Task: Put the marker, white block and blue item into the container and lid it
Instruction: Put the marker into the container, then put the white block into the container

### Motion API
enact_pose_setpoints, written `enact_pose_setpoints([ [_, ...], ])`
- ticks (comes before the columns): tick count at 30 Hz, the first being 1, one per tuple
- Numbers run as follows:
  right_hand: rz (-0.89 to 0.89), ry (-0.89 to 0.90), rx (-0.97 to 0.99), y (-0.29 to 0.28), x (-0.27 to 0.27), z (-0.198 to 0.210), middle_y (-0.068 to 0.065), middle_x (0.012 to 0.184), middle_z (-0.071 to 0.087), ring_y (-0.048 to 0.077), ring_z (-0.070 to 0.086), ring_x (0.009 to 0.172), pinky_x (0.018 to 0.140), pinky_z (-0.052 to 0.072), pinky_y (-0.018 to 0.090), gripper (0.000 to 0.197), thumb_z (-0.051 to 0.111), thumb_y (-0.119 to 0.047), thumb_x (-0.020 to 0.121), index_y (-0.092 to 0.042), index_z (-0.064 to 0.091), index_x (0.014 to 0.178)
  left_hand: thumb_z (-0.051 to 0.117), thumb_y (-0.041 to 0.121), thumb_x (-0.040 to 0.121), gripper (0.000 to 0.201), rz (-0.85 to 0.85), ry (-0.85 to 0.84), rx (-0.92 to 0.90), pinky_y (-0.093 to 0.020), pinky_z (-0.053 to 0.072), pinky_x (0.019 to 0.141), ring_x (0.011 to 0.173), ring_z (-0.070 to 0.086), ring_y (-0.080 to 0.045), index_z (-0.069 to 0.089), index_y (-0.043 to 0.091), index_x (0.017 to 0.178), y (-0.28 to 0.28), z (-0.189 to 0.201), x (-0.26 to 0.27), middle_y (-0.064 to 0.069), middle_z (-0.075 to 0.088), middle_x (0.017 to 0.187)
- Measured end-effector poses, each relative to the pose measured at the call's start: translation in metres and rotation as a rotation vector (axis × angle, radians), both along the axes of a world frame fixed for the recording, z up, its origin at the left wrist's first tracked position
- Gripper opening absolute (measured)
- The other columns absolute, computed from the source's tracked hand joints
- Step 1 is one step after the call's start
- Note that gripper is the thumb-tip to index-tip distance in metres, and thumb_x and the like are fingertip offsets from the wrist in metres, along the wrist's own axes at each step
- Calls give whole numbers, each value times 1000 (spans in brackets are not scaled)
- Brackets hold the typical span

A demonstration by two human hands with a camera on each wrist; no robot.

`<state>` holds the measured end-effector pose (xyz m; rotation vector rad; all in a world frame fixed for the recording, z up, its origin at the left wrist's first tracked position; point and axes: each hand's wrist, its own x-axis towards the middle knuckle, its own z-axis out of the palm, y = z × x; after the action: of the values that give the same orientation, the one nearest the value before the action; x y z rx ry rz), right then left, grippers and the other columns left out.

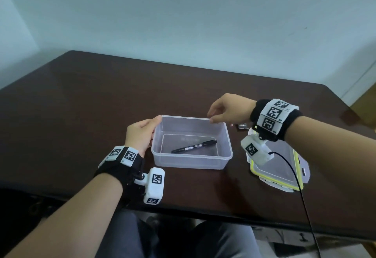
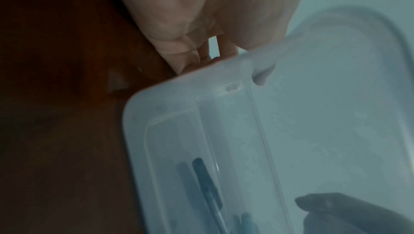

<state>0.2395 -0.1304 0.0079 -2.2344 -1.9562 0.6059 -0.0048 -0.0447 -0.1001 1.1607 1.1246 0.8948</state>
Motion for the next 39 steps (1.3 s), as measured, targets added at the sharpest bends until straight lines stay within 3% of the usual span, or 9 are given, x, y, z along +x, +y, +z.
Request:
enact_pose_setpoints([
  [5,-285,35,116,3,72,1,-5,76,68,14,61,58,41,49,18,19,70,-22,84,-17,73,102,75,35,90,20,5,7,-11,-43,60,82,96,76,-31,81,16,96,2,-3,2,-7,82,93],
  [9,-434,-76,95,8,126,-14,4,124,67,21,65,103,86,51,28,56,77,-15,76,-16,61,130,74,35,91,18,-22,-20,-37,-40,56,79,93,73,-29,79,18,93,2,-1,2,-9,80,95],
  [13,-411,-117,-10,13,142,-39,1,146,53,23,54,128,100,46,30,80,78,-9,71,-23,47,145,74,33,91,18,-28,-51,-46,-41,56,78,90,71,-28,79,16,94,1,-2,1,-9,80,93],
  [19,-377,-183,-43,19,140,-61,0,135,59,26,59,116,82,50,30,60,75,-16,77,-24,56,134,76,32,90,18,-8,-68,-57,-47,58,81,84,71,-29,82,14,90,4,-8,0,-16,80,95],
  [25,-364,-180,44,14,138,-43,4,129,63,26,60,115,94,49,34,57,78,-32,76,-16,58,127,75,32,91,19,-28,-66,-52,-35,55,66,77,70,-23,81,14,93,4,-8,0,-10,79,87],
  [29,-324,40,255,17,100,2,6,114,65,26,70,84,70,61,37,57,77,-36,78,-15,57,127,76,30,90,23,-11,-73,-67,-39,53,71,80,66,-29,80,8,95,3,-7,0,-19,75,93],
  [33,-147,193,271,18,34,36,4,95,72,22,71,56,54,60,29,45,73,-40,82,-15,59,117,77,31,89,23,-3,-56,-70,-37,51,66,77,64,-27,80,8,91,4,-6,-1,-18,74,89],
  [36,27,165,214,19,-12,38,2,88,74,21,71,56,57,59,29,41,69,-45,84,-17,61,113,76,32,90,23,-11,-40,-69,-37,53,67,78,66,-28,80,9,91,3,-5,-2,-21,76,94],
  [39,197,23,152,22,-45,29,-6,88,70,2,64,61,62,51,25,44,67,-52,83,-23,62,116,74,33,91,25,-15,-11,-46,-25,46,52,76,60,-26,80,9,92,3,-3,-3,-18,70,89],
])
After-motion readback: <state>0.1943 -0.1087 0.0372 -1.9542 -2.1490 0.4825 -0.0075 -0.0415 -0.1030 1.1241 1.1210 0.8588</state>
